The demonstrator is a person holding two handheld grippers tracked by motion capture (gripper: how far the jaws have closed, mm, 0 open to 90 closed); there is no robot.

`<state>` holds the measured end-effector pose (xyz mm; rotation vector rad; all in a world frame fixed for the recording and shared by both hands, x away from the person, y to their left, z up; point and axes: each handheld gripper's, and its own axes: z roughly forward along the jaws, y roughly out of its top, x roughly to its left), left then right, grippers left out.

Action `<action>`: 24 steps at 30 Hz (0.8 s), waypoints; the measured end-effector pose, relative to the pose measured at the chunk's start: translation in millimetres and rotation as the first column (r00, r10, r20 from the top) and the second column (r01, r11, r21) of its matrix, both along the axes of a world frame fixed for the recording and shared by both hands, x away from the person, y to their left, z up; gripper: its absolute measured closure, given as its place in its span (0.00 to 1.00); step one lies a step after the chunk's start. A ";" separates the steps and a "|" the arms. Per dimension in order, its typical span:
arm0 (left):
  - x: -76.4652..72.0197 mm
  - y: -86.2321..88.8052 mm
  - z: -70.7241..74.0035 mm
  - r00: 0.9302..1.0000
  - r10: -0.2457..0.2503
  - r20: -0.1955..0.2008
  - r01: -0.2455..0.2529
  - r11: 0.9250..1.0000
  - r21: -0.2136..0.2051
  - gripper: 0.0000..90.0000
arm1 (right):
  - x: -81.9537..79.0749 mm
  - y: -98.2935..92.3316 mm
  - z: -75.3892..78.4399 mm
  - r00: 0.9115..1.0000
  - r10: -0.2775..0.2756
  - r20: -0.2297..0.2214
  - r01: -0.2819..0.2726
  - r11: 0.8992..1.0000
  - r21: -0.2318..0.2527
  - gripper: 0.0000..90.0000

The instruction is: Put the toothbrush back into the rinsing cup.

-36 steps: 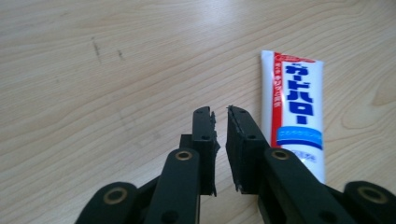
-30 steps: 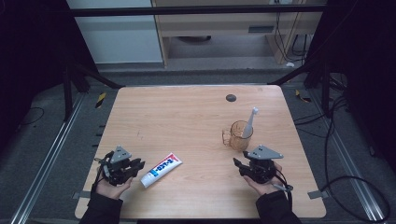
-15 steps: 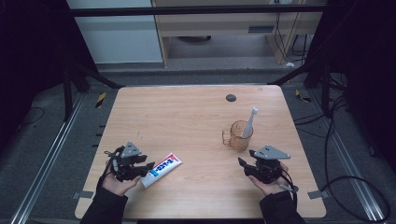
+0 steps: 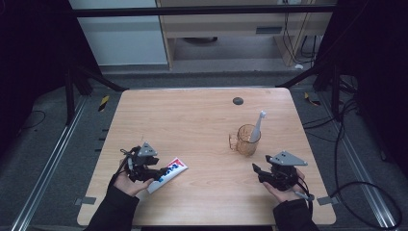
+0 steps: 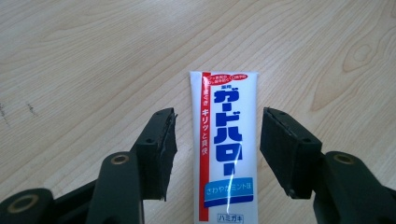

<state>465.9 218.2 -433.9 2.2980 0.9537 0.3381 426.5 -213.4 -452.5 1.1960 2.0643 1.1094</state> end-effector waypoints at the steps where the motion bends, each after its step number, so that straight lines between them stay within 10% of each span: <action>1: 0.7 -1.1 -0.2 1.000 -0.006 -0.004 0.006 1.000 0.008 0.49 | 0.5 0.0 -1.0 1.000 0.001 0.000 -0.001 1.000 -0.006 0.43; 24: 15.9 -18.1 7.5 0.992 -0.075 -0.099 0.084 0.993 0.088 0.41 | 5.4 -1.2 -7.1 1.000 -0.018 -0.022 0.017 0.999 -0.032 0.39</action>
